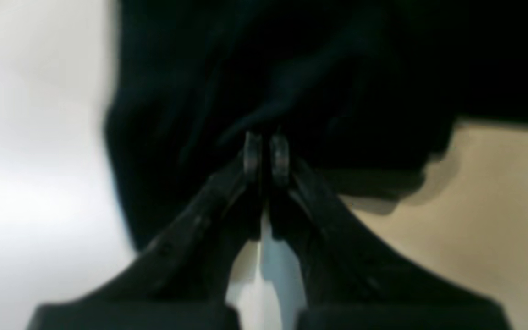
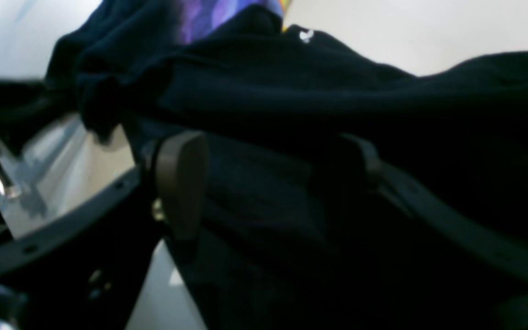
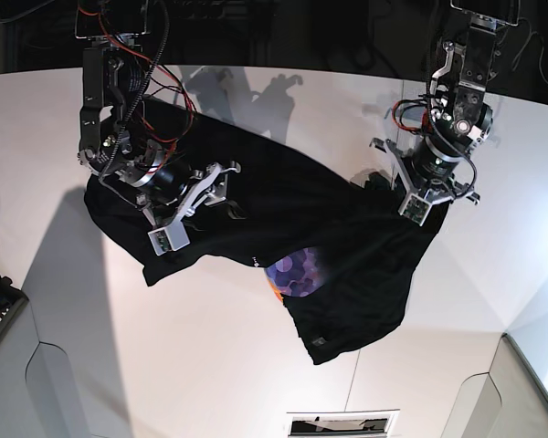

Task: Layout the t-shirt on the table in an organized manner, then fold the t-shirt properly
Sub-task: 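Lower the shirt and release it from the left gripper, then reach the left gripper across and grasp the shirt's hem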

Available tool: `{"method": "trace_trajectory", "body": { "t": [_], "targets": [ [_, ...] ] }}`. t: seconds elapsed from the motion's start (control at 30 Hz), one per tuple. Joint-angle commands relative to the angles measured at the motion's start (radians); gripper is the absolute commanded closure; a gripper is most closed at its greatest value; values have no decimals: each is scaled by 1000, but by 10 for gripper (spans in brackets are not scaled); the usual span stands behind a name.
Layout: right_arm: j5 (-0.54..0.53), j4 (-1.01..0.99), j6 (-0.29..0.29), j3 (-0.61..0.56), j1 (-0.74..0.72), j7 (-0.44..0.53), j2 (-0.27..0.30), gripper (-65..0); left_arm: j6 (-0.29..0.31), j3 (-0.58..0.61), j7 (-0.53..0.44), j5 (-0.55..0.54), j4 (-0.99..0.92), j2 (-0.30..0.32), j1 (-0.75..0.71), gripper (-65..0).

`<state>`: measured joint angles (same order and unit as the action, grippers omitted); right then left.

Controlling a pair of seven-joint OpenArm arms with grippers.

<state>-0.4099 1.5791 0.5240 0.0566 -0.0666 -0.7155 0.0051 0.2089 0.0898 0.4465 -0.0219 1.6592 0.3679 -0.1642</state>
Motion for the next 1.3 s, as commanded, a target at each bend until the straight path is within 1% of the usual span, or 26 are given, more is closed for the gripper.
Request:
{"method": "trace_trajectory", "body": {
  "t": [0.0,0.07,0.2,0.27,0.33,0.4,0.43,0.47,0.57,0.63,0.7,0.77,0.83,0.9,0.97,1.03,1.07,1.1,1.13,1.2,1.23,1.27],
  "targets": [
    [-14,18,3,0,-19,24,0,-407,-2,-6,-27,-3,31,12,34,0],
    [-13,18,3,0,-19,24,0,-407,33,-6,-27,-5,54,12,71,0],
    [16,18,3,0,-19,24,0,-407,58,-6,-27,-53,98,12,150,0],
    [31,18,3,0,-19,24,0,-407,90,-3,-28,-95,100,11,189,0],
    [36,18,3,0,-19,23,0,-407,102,10,-32,-146,100,11,233,0],
    [35,18,3,0,-19,23,0,-407,105,47,-32,-179,99,11,293,0],
    [35,18,3,0,-19,23,0,-407,118,78,-32,-182,99,11,328,0],
    [35,18,3,0,-18,23,0,-407,130,116,-32,-183,97,10,362,0],
    [35,18,-2,0,-18,23,0,-407,132,231,-32,-167,60,-11,450,0],
    [35,18,-3,0,-18,23,0,-407,132,302,-58,-140,-1,-52,506,0],
    [36,18,-3,0,-18,22,0,-407,132,373,-113,-105,-89,-108,581,0],
    [36,18,-3,0,-18,14,0,-407,132,439,-136,-77,-192,-182,677,0],
    [36,18,-3,0,-18,-1,0,-407,130,481,-137,-42,-299,-270,772,0],
    [36,18,-4,0,-9,-5,0,-407,105,494,-137,3,-404,-356,861,0],
    [38,18,-4,1,6,-3,-3,-407,66,494,-135,37,-496,-423,945,0],
    [45,18,-4,1,23,-5,-3,-407,23,494,-125,45,-568,-463,1015,0],
    [48,18,-4,1,32,-3,-3,-407,-3,493,-104,44,-590,-474,1041,0],
    [52,18,-4,2,40,-3,-3,-407,-35,493,-88,43,-601,-478,1060,0],
    [52,18,-4,2,48,0,-3,-407,-47,493,-68,38,-603,-477,1073,-1],
    [55,18,-4,5,57,2,-3,-407,-46,493,-24,37,-603,-466,1085,-173],
    [55,18,-4,7,57,3,-3,-407,-36,493,5,36,-603,-462,1084,-256],
    [55,18,-4,11,56,10,-3,-407,-36,491,36,34,-603,-456,1081,-302]
  ]
}}
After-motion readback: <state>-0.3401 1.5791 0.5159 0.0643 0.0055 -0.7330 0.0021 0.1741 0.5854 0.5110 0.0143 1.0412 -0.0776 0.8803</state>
